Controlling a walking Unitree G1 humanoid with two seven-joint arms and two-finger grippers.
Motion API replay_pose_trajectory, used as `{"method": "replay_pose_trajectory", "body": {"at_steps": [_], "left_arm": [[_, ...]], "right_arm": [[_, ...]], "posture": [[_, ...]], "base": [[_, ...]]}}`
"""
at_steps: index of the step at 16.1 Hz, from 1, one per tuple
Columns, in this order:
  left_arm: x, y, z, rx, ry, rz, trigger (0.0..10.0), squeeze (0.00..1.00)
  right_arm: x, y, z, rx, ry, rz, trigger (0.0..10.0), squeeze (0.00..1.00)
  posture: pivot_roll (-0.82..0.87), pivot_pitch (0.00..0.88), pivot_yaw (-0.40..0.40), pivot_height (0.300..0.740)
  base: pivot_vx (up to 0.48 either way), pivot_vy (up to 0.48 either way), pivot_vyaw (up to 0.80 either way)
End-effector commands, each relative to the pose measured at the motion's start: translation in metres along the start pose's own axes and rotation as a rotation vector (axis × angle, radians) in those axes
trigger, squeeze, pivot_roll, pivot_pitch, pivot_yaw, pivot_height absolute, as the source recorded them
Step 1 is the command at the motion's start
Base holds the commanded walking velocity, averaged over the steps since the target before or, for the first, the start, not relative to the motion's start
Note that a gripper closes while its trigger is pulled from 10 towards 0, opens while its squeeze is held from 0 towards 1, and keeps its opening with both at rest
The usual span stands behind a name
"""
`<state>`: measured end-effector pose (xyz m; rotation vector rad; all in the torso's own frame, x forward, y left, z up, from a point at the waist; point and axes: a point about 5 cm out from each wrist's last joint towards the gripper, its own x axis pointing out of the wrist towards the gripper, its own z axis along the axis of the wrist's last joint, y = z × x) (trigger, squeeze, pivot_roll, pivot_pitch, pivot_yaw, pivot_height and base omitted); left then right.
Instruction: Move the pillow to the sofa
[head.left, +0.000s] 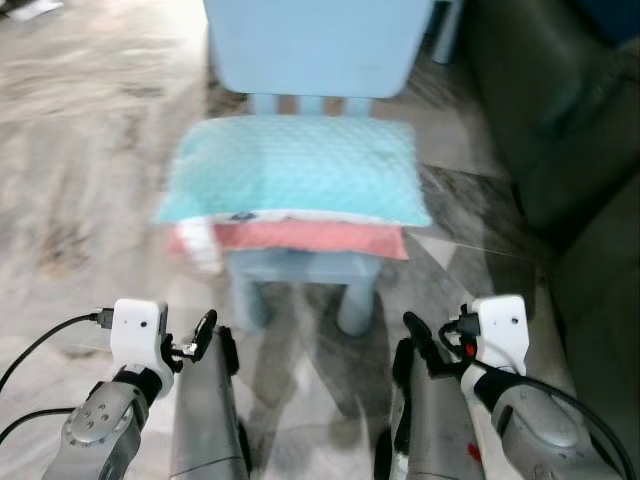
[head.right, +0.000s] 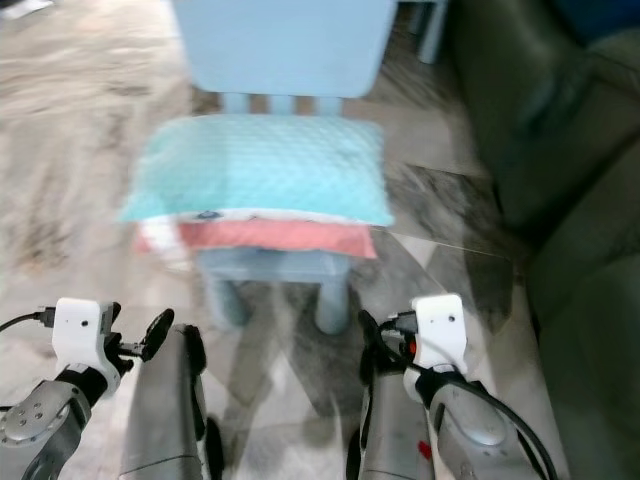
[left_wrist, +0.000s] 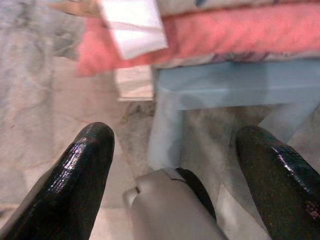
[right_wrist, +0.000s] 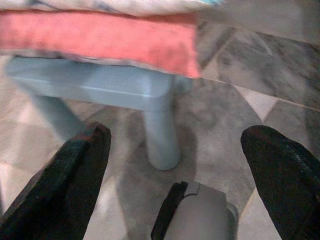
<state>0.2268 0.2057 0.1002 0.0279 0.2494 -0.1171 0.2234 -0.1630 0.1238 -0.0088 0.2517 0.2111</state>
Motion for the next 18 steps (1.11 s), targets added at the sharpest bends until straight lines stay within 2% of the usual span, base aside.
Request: {"method": "replay_pose_trajectory", "body": {"at_steps": [1,3,6,8,10,12,14,16,18], "left_arm": [[-0.002,0.002,0.000,0.020,0.001,0.023,10.0,0.00],[0.000,0.006,0.002,0.028,-0.012,0.055,10.0,0.00],[0.011,0.014,0.015,0.031,-0.059,0.092,10.0,0.00],[0.027,0.025,0.037,0.030,-0.144,0.157,10.0,0.00],[0.035,0.032,0.061,0.041,-0.240,0.194,10.0,0.00],[0.042,0.040,0.098,0.050,-0.362,0.250,10.0,0.00],[0.041,0.043,0.112,0.054,-0.407,0.272,10.0,0.00],[0.037,0.045,0.136,0.069,-0.498,0.300,10.0,0.00],[0.038,0.046,0.145,0.061,-0.529,0.312,10.0,0.00]], "right_arm": [[-0.002,-0.005,-0.005,-0.003,0.019,-0.015,10.0,0.00],[0.001,-0.007,-0.003,-0.018,0.007,-0.011,10.0,0.00],[0.014,-0.013,0.012,-0.049,-0.051,-0.017,10.0,0.00],[0.032,-0.022,0.036,-0.090,-0.131,-0.019,10.0,0.00],[0.042,-0.030,0.057,-0.124,-0.195,-0.019,10.0,0.00],[0.055,-0.042,0.092,-0.167,-0.292,-0.037,10.0,0.00],[0.057,-0.044,0.106,-0.179,-0.336,-0.044,10.0,0.00],[0.058,-0.045,0.119,-0.187,-0.380,-0.035,10.0,0.00],[0.060,-0.046,0.125,-0.188,-0.398,-0.024,10.0,0.00]], "posture": [[-0.03,0.277,-0.028,0.384],[-0.03,0.275,-0.028,0.360],[-0.03,0.268,-0.026,0.326],[-0.03,0.263,-0.025,0.301],[-0.03,0.257,-0.019,0.300],[-0.02,0.252,-0.016,0.300],[-0.02,0.250,-0.013,0.300],[-0.01,0.250,-0.013,0.300],[-0.01,0.249,-0.013,0.300]], "base": [[0.000,0.000,0.00],[0.000,0.000,0.00],[0.000,0.000,0.00],[0.000,0.000,0.00],[0.000,0.000,0.00],[0.000,0.000,0.00],[0.000,0.000,0.00],[0.000,0.000,0.00],[0.000,0.000,0.00]]}}
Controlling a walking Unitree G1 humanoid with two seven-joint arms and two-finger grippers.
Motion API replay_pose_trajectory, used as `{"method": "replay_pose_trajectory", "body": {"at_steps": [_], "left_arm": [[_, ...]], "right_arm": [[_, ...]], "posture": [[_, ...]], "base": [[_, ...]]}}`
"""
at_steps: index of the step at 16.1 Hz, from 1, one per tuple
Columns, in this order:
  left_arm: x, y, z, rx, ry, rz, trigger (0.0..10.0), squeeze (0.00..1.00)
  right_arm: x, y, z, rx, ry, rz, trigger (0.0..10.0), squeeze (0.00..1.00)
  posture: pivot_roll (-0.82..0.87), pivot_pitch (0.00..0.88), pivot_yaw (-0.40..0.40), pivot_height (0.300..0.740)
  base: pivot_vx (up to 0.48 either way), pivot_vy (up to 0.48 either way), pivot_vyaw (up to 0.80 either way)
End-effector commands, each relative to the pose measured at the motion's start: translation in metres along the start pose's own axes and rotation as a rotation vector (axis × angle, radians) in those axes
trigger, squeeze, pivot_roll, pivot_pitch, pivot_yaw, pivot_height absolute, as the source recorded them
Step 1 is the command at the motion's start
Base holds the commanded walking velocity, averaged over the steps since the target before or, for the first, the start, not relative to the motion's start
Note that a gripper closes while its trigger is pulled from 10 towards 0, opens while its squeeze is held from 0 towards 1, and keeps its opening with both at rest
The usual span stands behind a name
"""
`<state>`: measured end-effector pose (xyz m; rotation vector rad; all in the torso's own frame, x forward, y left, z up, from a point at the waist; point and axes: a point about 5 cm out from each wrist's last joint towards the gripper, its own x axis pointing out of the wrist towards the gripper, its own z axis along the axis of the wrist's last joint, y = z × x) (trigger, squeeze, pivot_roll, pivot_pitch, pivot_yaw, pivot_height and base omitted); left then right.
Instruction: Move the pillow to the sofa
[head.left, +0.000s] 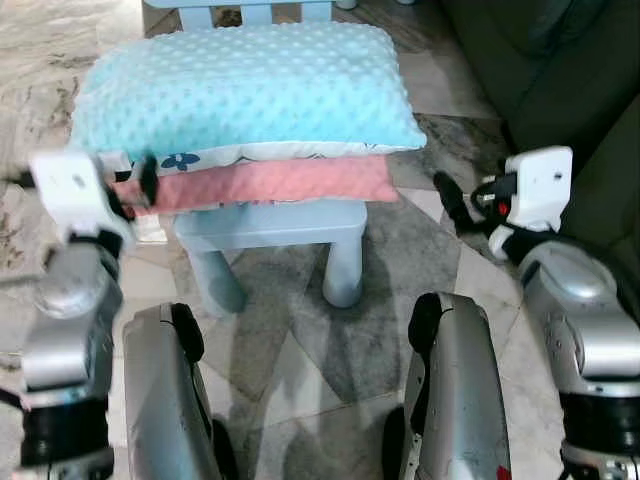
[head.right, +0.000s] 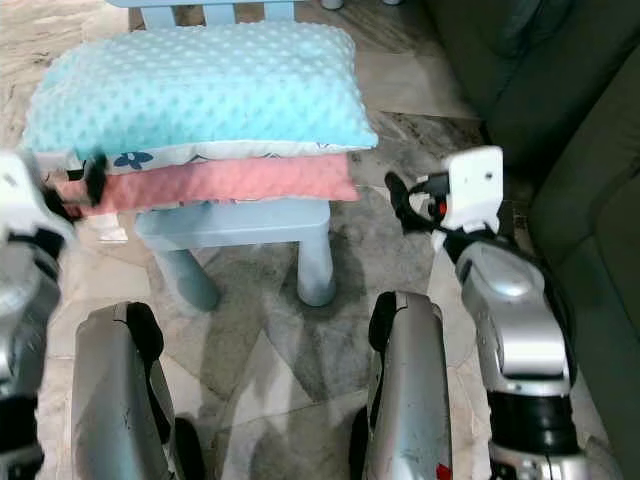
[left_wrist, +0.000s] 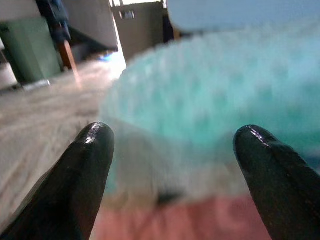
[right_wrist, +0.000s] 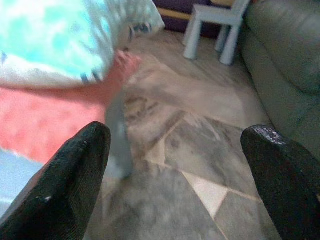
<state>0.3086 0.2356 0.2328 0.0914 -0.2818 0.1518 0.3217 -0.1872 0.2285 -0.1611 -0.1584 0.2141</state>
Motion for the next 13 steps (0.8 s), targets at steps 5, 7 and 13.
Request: {"method": "replay_pose_trajectory", "body": {"at_steps": [5,7,13], "left_arm": [[0.056,0.048,0.041,-0.018,-0.084,0.200,10.0,0.00],[0.073,0.063,0.038,-0.071,-0.041,0.245,10.0,0.00],[0.100,0.075,0.022,-0.369,0.142,0.289,10.0,0.00]], "right_arm": [[0.037,-0.025,0.022,0.279,-0.042,0.020,10.0,0.00],[0.057,-0.028,0.031,0.462,-0.041,0.070,10.0,0.00],[0.102,-0.027,0.061,0.612,-0.055,0.168,10.0,0.00]], "posture": [[0.00,0.255,-0.004,0.300],[0.00,0.267,-0.004,0.300],[0.03,0.324,-0.005,0.300]], "base": [[0.000,0.000,0.00],[0.000,0.000,0.00],[0.000,0.000,0.00]]}}
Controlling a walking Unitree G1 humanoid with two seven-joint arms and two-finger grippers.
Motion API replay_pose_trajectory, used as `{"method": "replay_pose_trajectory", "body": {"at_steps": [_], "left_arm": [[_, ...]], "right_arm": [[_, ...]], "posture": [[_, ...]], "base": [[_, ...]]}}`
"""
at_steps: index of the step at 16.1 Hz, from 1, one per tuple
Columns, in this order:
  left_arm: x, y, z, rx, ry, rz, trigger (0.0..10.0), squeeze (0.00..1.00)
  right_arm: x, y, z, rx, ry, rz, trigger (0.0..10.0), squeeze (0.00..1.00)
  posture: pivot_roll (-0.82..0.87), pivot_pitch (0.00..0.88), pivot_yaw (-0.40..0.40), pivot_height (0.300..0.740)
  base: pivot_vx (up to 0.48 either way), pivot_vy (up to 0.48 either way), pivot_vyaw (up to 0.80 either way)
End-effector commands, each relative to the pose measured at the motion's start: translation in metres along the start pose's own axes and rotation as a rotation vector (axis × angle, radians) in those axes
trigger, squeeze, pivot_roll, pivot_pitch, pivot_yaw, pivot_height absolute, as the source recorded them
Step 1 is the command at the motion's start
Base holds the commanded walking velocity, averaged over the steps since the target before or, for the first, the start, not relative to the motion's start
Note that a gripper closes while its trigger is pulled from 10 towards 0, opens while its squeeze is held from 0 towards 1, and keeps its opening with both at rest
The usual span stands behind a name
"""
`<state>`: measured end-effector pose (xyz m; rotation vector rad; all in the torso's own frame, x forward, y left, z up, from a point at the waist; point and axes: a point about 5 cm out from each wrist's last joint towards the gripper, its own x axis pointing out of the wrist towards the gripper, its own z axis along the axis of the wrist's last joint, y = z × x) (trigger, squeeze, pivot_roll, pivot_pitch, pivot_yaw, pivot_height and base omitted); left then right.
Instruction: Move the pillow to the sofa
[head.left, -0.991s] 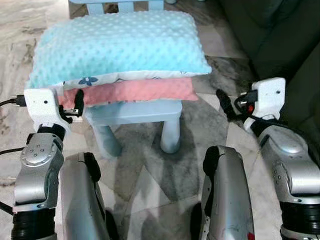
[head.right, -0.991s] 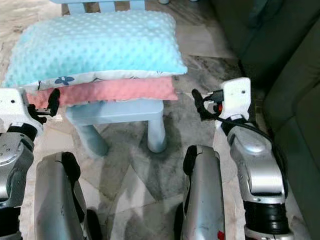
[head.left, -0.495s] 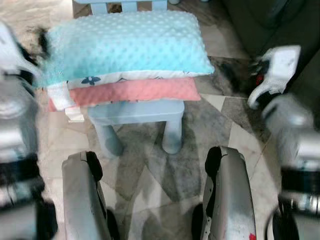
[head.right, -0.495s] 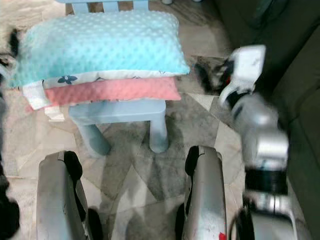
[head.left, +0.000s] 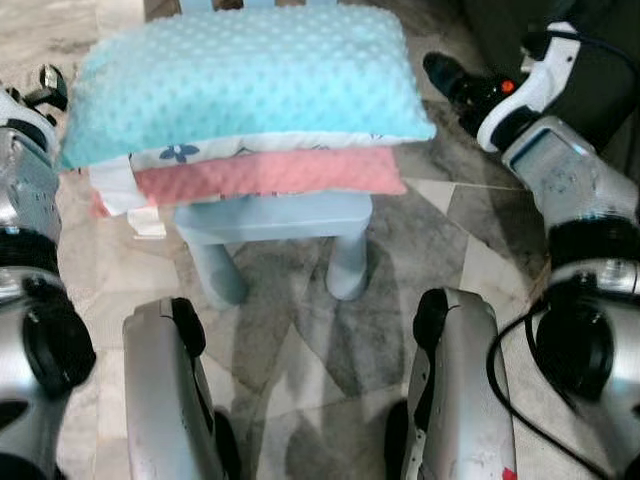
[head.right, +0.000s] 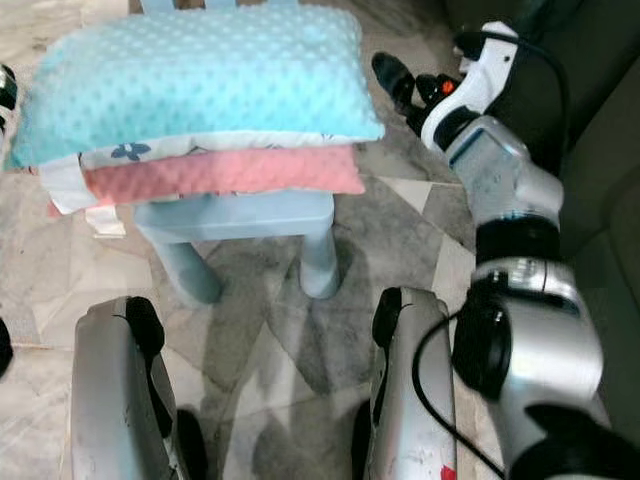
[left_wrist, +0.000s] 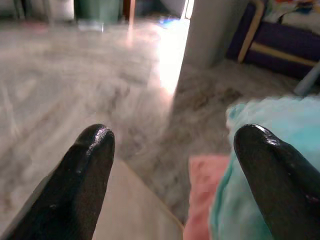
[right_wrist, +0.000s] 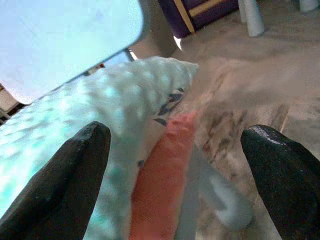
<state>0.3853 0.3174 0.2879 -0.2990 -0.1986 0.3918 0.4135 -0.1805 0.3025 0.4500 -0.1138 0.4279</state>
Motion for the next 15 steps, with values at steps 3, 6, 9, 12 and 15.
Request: {"method": "replay_pose_trajectory", "body": {"at_steps": [3,6,9,12,15], "left_arm": [[0.004,-0.008,-0.004,-0.150,0.107,-0.022,10.0,0.00],[0.006,-0.019,0.005,-0.211,0.111,-0.077,10.0,0.00],[0.009,-0.025,0.024,-0.183,0.041,-0.110,10.0,0.00],[0.009,-0.036,0.036,-0.221,-0.007,-0.156,10.0,0.00],[0.009,-0.043,0.041,-0.246,-0.003,-0.199,10.0,0.00]], "right_arm": [[0.009,0.006,0.005,0.052,-0.001,0.022,10.0,0.00],[0.013,0.014,0.004,0.075,0.022,0.085,10.0,0.00],[0.014,0.014,0.007,0.002,0.005,0.085,10.0,0.00],[0.013,0.011,0.014,0.012,-0.054,0.077,10.0,0.00],[0.013,0.012,0.015,-0.007,-0.057,0.091,10.0,0.00]], "posture": [[0.04,0.335,-0.001,0.300],[0.05,0.345,0.001,0.300],[0.05,0.341,0.005,0.300],[0.04,0.341,0.004,0.300],[0.05,0.335,0.003,0.300]], "base": [[0.000,0.000,0.00],[0.000,0.000,0.00],[0.000,0.000,0.00],[0.000,0.000,0.00],[0.000,0.000,0.00]]}}
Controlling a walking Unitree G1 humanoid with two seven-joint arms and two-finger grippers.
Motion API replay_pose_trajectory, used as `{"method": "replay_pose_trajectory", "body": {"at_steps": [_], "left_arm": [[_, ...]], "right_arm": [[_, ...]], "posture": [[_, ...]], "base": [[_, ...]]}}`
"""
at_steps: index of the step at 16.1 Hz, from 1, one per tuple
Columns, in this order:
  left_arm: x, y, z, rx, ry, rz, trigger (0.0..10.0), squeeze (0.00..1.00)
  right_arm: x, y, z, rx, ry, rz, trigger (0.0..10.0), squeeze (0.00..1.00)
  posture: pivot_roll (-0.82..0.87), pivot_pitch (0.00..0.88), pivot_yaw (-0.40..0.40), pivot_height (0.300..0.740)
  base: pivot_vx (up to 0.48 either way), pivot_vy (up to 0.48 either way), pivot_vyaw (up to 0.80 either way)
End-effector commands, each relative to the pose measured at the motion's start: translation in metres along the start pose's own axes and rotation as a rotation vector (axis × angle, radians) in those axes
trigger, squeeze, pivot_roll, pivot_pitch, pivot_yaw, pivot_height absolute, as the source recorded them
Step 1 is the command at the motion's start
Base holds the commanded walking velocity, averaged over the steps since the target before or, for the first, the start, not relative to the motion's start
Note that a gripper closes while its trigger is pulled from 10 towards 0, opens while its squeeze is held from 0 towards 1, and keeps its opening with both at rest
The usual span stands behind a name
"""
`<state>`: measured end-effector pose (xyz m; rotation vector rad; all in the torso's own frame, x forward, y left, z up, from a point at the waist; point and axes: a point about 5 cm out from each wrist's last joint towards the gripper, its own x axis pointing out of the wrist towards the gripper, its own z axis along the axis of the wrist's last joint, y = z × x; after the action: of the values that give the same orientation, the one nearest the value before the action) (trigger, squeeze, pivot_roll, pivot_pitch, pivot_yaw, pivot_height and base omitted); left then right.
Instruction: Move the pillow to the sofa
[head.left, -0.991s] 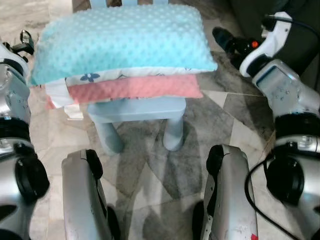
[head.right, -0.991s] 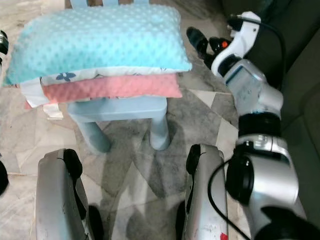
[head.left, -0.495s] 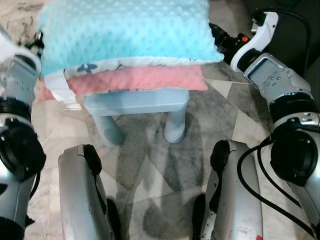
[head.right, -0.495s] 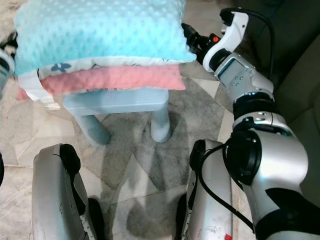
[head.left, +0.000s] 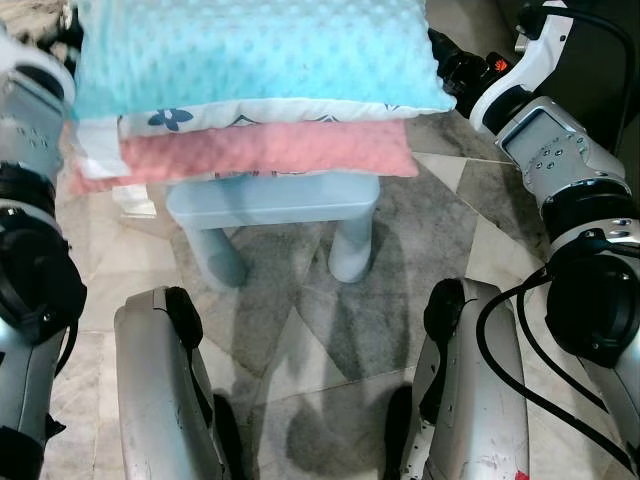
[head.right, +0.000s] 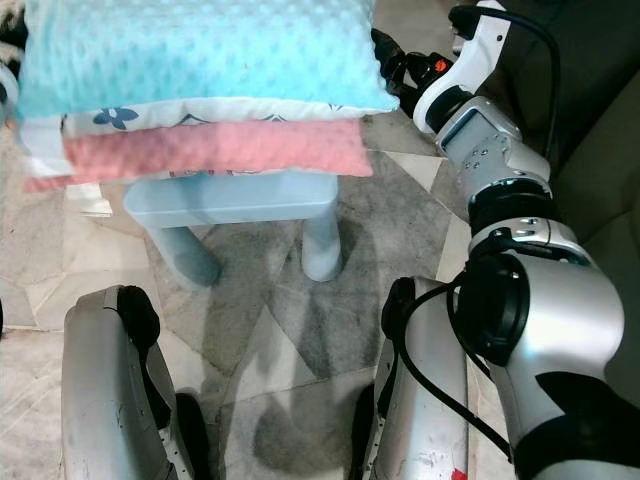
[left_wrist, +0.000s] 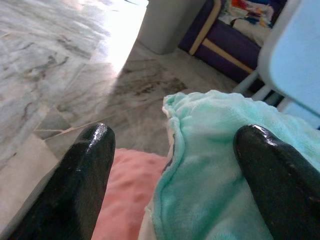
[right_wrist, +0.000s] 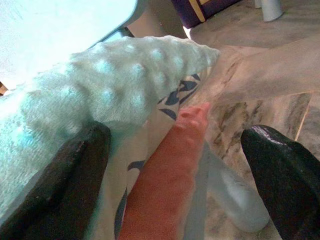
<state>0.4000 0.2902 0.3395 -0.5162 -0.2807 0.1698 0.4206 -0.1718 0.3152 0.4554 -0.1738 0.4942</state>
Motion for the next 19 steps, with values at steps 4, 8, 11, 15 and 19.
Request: {"method": "replay_pose_trajectory", "body": {"at_steps": [4,8,11,15,19], "left_arm": [[-0.004,0.024,0.003,-0.042,0.009,0.105,10.0,0.00],[-0.006,0.029,0.023,0.058,-0.075,0.134,10.0,0.00],[-0.012,0.046,0.039,0.104,-0.128,0.222,10.0,0.00],[-0.009,0.040,0.032,0.022,-0.037,0.171,10.0,0.00],[-0.005,0.022,0.020,-0.087,0.079,0.057,10.0,0.00]], "right_arm": [[0.002,0.004,0.011,-0.028,-0.038,0.025,10.0,0.00],[0.000,0.000,0.014,-0.085,-0.052,-0.017,10.0,0.00],[-0.004,-0.007,0.019,-0.171,-0.075,-0.084,10.0,0.00],[-0.007,-0.009,0.041,-0.190,-0.145,-0.113,10.0,0.00],[-0.002,0.003,0.034,-0.032,-0.091,0.048,10.0,0.00]], "posture": [[0.04,0.334,0.004,0.300],[0.04,0.334,0.004,0.300],[0.05,0.332,0.000,0.300],[0.05,0.330,-0.003,0.300],[0.05,0.333,-0.004,0.300]], "base": [[0.000,0.000,0.00],[0.000,0.000,0.00],[0.000,0.000,0.00],[0.000,0.000,0.00],[0.000,0.000,0.00]]}}
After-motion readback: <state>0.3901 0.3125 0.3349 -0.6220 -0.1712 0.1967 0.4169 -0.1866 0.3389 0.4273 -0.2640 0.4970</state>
